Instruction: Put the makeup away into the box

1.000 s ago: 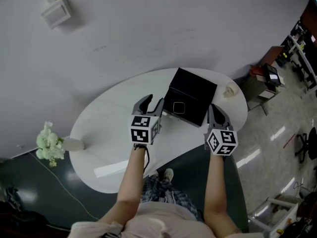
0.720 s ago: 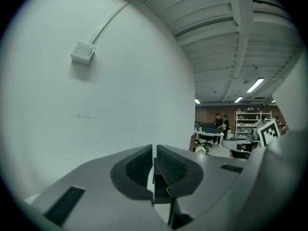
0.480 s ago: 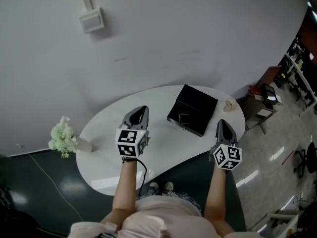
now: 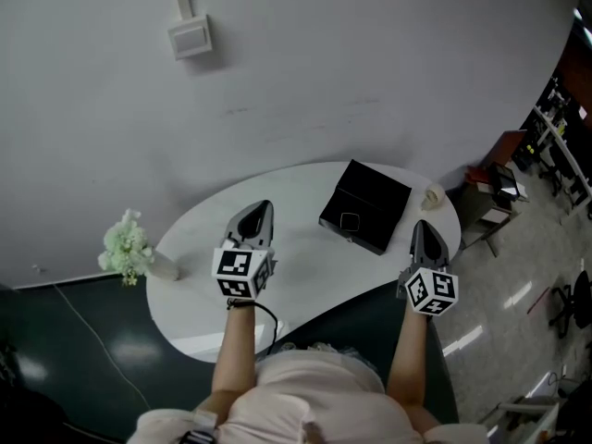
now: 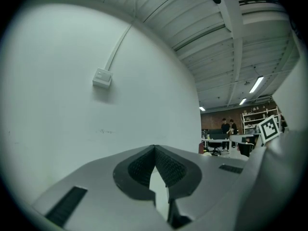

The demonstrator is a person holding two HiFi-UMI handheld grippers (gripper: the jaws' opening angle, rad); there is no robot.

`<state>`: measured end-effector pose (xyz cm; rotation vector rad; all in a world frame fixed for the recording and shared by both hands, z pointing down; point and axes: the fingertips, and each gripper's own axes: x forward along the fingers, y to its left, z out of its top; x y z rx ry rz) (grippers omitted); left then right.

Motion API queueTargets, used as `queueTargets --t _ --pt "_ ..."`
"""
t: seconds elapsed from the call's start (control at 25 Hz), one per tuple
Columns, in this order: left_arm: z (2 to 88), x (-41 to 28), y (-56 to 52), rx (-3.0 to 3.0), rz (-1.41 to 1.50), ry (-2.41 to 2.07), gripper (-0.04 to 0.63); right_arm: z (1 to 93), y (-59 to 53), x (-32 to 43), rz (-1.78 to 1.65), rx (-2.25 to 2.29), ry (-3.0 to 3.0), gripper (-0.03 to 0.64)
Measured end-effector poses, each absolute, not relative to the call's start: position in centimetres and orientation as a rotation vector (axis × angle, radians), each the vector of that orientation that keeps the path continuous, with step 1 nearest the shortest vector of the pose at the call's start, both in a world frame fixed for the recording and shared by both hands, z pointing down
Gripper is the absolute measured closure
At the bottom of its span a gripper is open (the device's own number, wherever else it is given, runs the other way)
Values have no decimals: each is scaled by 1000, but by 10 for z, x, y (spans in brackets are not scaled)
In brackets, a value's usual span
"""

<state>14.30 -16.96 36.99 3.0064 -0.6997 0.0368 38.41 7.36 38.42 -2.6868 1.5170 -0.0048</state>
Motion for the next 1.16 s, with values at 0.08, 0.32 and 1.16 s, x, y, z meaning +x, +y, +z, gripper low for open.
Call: queueTargets --t 0.08,0.32,1.16 --pt "373 142 -169 3002 45 -702 569 383 73 383 -6 -2686 1508 603" --pt "379 139 -168 2988 52 -693 569 388 74 383 -48 -2705 1496 603" --pt "384 139 -163 2967 75 -695 569 389 75 380 -48 -2710 1538 603"
